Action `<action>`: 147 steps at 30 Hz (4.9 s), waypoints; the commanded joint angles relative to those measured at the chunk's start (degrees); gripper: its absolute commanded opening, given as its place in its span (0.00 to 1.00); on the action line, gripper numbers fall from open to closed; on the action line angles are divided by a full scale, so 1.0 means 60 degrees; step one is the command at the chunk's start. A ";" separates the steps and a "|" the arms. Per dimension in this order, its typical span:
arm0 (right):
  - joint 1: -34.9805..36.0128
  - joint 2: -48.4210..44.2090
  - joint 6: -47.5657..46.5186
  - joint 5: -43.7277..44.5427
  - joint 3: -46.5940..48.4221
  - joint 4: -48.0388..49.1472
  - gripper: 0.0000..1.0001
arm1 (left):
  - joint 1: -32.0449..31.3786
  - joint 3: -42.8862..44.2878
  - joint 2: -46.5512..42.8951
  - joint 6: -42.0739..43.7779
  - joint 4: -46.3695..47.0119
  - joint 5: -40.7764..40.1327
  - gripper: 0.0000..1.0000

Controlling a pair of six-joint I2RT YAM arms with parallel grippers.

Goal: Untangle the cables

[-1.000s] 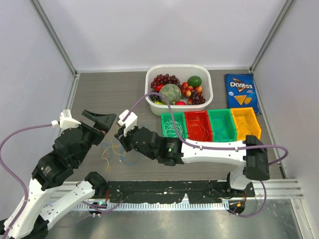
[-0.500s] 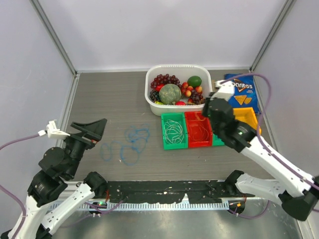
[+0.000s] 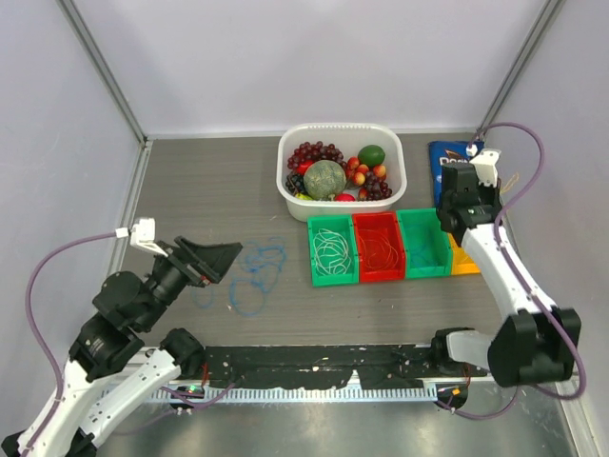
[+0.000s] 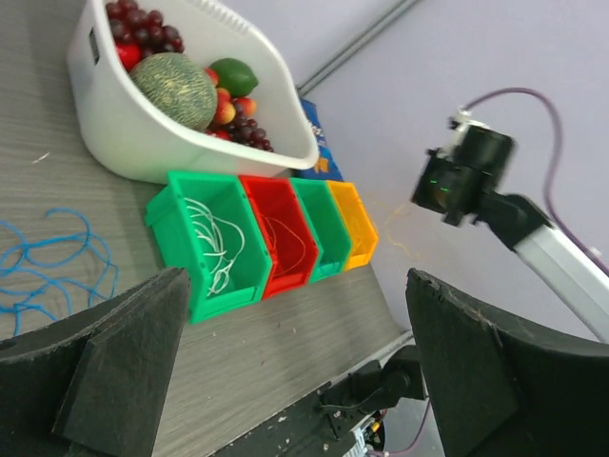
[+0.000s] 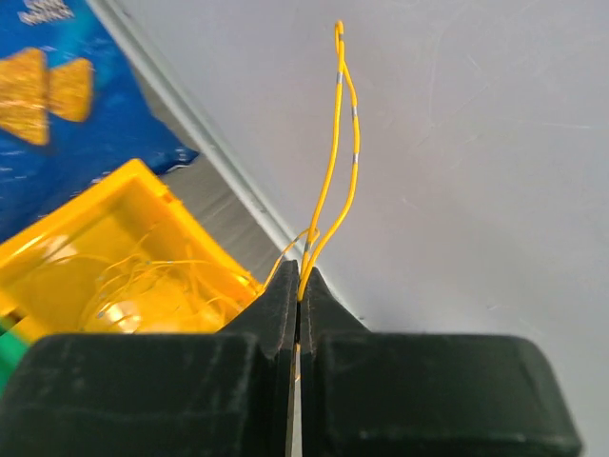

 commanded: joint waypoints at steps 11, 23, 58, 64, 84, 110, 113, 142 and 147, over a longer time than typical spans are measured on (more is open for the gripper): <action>-0.0823 0.2719 0.0450 -0.1270 0.0202 0.0794 0.01 | 0.0003 0.0482 -0.2690 0.1338 -0.1334 -0.1335 1.00; -0.2522 0.3802 0.2062 -0.5432 0.0054 0.0400 0.01 | 0.0018 0.0629 -0.2500 0.1558 -0.1481 -0.1101 1.00; -0.0580 0.0772 0.3059 -0.4670 0.2441 -0.2327 0.60 | 0.0018 -0.0674 -0.1051 0.0124 -0.0764 -0.0297 1.00; 0.2201 0.0742 0.3950 -0.5404 0.2633 -0.1844 0.63 | 0.0018 -0.1494 -0.0465 -0.1018 -0.0837 -0.0514 1.00; 0.9387 0.2559 0.4259 -0.8950 0.0145 0.4393 0.64 | 0.0018 -0.3473 0.2744 -0.5500 -0.2138 -0.2885 0.86; 0.9372 -0.2041 0.2751 -0.7117 -0.2245 0.3107 0.64 | 0.3753 -0.2887 0.7840 -0.4726 0.1551 -0.0707 0.67; 0.9372 -0.2071 0.2722 -0.7073 -0.2246 0.3137 0.64 | 0.3826 -0.2960 0.8032 -0.4741 0.1668 -0.0720 0.51; 0.9372 -0.0797 0.3440 -0.8975 -0.0958 0.3444 0.68 | 0.3841 0.2825 0.1177 -0.1050 -0.0500 0.1431 0.00; 0.9358 -0.0023 0.3455 -1.0366 -0.0430 0.4349 0.77 | 0.3827 0.3426 0.1016 -0.0830 -0.0264 0.1639 0.00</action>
